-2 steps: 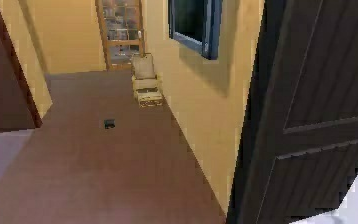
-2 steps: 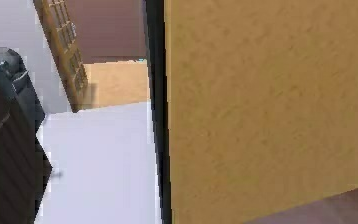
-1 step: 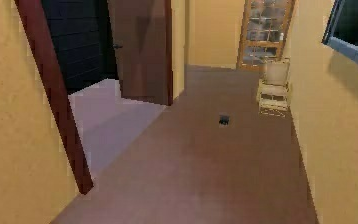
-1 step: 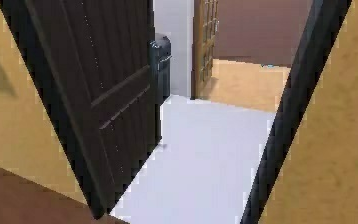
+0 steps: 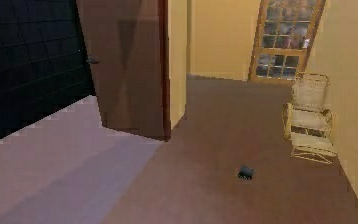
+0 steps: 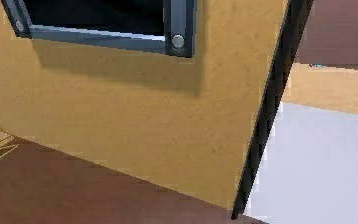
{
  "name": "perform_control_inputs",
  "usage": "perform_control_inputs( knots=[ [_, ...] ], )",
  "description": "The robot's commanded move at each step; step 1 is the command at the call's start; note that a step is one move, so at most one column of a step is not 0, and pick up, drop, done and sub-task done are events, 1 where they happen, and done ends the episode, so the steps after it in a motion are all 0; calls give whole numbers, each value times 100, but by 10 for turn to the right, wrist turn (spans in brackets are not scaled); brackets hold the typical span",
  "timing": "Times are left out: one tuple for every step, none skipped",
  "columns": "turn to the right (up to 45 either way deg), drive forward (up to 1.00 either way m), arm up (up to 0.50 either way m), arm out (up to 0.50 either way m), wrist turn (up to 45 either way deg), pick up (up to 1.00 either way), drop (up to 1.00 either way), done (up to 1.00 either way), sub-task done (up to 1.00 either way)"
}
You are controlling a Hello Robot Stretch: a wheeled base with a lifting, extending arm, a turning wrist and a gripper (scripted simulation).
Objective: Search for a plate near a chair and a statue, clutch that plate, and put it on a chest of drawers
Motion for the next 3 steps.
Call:
perform_control_inputs(
  knots=[
    [-150, 0, 0, 0, 0, 0, 0, 0, 0],
    [0, 10, 0, 0, 0, 0, 0, 0, 0],
    [-270, 0, 0, 0, 0, 0, 0, 0, 0]
  ],
)
